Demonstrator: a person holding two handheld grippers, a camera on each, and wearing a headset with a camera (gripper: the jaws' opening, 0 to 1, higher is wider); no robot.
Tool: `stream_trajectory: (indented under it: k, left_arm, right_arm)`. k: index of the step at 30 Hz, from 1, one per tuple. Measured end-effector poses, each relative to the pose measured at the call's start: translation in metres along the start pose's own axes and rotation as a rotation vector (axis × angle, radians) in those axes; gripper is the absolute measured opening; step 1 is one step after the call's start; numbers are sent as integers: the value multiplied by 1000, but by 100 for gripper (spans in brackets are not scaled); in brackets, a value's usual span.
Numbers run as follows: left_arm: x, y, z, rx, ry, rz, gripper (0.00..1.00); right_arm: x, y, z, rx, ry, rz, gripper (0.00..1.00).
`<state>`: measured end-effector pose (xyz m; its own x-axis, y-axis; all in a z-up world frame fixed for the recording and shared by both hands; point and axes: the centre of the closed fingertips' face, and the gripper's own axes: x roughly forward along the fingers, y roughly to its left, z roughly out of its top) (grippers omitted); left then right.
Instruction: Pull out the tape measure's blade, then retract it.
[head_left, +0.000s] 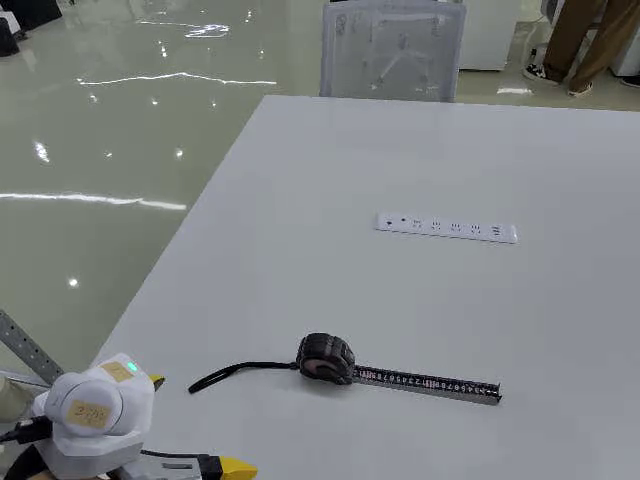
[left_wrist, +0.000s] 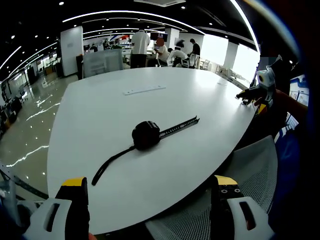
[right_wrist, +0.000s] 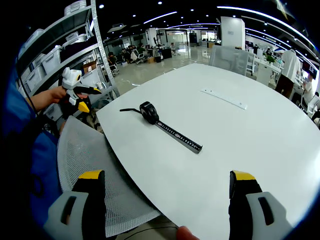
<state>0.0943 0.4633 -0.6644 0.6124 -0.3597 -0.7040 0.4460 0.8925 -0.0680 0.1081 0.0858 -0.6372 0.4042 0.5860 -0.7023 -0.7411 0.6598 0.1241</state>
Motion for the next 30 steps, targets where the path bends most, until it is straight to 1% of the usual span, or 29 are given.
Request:
stream_trajectory:
  k: [2, 4, 8, 10, 12, 14, 16, 20, 22, 24, 25, 30]
  left_arm:
    - [5, -2, 2, 3, -4, -1, 97]
    - [11, -5, 3, -4, -7, -11, 97]
    - [21, -11, 7, -13, -12, -14, 97]
    - [26, -11, 8, -17, -14, -4, 97]
    - [30, -12, 11, -21, -22, 6, 97]
    - [35, -10, 12, -33, -21, 21, 97]
    - [40, -12, 15, -39, -28, 18, 97]
    - [49, -12, 16, -51, -23, 37, 97]
    - [53, -10, 19, -63, -27, 47, 97]
    - [56, -7, 21, -76, -29, 64, 97]
    - [59, -3, 22, -88, -31, 78, 97]
    - [70, 2, 25, -110, -27, 93, 97]
  right_arm:
    - [3, 0, -1, -2, 5, 5, 100]
    - [6, 0, -1, -5, 7, 8, 100]
    - [15, -2, -3, -5, 18, 18, 100]
    - [19, -1, -5, -6, 24, 26, 100]
    - [23, -1, -6, -16, 33, 31, 100]
    - [28, -1, -6, -16, 36, 42, 99]
    - [33, -1, -6, -28, 43, 47, 99]
    - [41, -3, -4, -39, 50, 59, 98]
    - [46, -4, -4, -43, 55, 64, 98]
    - [51, -6, -4, -47, 62, 68, 98]
    - [53, -7, -3, -49, 64, 69, 98]
    - [64, -13, 2, -51, 64, 70, 97]
